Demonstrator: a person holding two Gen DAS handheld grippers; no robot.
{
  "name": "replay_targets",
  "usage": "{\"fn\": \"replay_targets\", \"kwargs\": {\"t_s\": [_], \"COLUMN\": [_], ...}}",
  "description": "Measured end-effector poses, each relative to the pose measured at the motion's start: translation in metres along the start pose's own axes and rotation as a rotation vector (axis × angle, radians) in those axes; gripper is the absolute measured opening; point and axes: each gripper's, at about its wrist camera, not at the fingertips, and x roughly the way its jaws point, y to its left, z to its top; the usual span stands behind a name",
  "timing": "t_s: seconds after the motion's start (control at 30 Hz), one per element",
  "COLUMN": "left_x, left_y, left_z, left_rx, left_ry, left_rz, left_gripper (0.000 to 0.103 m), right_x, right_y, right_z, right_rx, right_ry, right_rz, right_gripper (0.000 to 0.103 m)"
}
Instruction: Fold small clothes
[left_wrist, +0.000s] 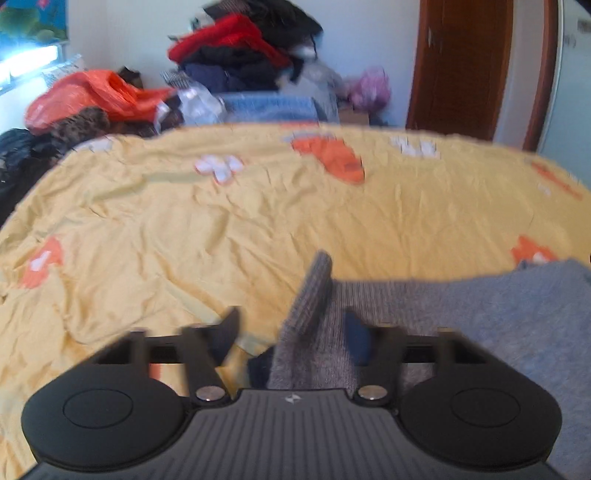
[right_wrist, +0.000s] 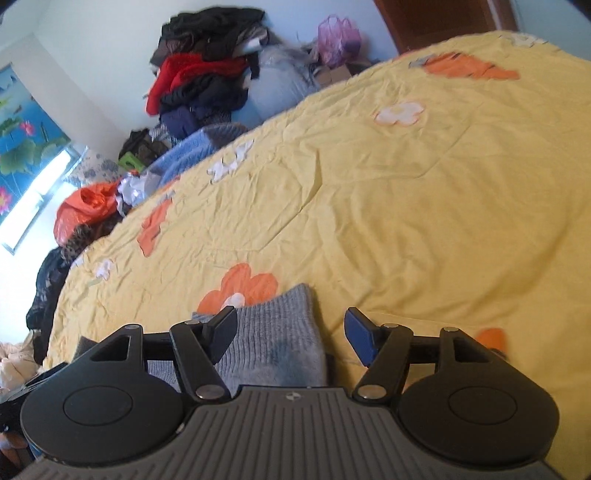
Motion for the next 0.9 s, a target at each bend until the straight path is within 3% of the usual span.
{"fn": "replay_targets", "kwargs": {"t_s": [0.03,0.07,0.1,0.13,0.23,0.33,0.43,0.47,0.5,0.53,0.6,0.67,0.73,0.77,0.8,0.9], "left_x": [0.006,0.008,0.006,0.003,0.007,0.010,0.001,-0.006,-0.015,-0.028,-0.051,-0.064,-0.060,-0.052,-0.042,-0.007], "left_y": [0.000,-0.001,-0.002,-0.001,0.014,0.027,0.035,0.036,0.037,0.035,0.024,0.005,-0.021,-0.037,-0.052,-0.071], "left_z": [-0.002,-0.003,-0.004,-0.004,-0.007,-0.008,-0.004,-0.003,-0.002,0.001,0.005,0.008,0.008,0.006,0.001,-0.016], "left_rx": [0.012,0.019,0.030,0.031,-0.041,-0.107,-0.149,-0.155,-0.157,-0.151,-0.130,-0.132,-0.111,-0.084,-0.051,0.011], "left_ry": [0.028,0.021,0.010,0.000,-0.006,-0.006,-0.011,-0.028,-0.052,-0.088,-0.184,-0.242,-0.245,-0.238,-0.231,-0.146], "left_rz": [-0.012,-0.020,-0.023,-0.002,0.079,0.042,0.022,0.042,0.077,0.137,0.227,0.194,0.128,0.109,0.111,0.147], "left_gripper": [0.013,0.011,0.005,0.005,0.005,0.005,0.009,0.010,0.011,0.010,0.013,0.021,0.055,0.065,0.073,0.073], "right_x": [0.011,0.018,0.020,0.023,0.011,0.020,0.026,0.022,0.016,0.007,-0.020,-0.040,-0.041,-0.034,-0.024,0.017], "right_y": [0.003,0.005,0.009,0.010,0.013,-0.002,-0.010,-0.010,-0.009,-0.007,0.007,0.029,0.055,0.068,0.080,0.090], "right_z": [0.000,-0.001,-0.003,-0.002,0.002,0.008,-0.001,-0.001,-0.001,-0.001,-0.004,-0.012,-0.024,-0.031,-0.037,-0.050], "right_rx": [-0.008,-0.028,-0.054,-0.050,-0.036,0.040,0.074,0.088,0.098,0.099,0.042,-0.033,-0.093,-0.149,-0.218,-0.365], "right_ry": [0.040,0.062,0.054,0.070,-0.042,-0.039,-0.035,-0.037,-0.040,-0.067,-0.192,-0.287,-0.310,-0.312,-0.307,-0.263], "right_rz": [0.011,0.013,0.008,0.023,0.062,0.027,0.031,0.025,0.016,0.000,-0.044,-0.033,-0.015,-0.034,-0.074,-0.243], "right_gripper": [0.062,0.047,0.022,0.015,0.015,0.015,0.018,0.028,0.047,0.056,0.060,0.061,0.063,0.069,0.076,0.079]}}
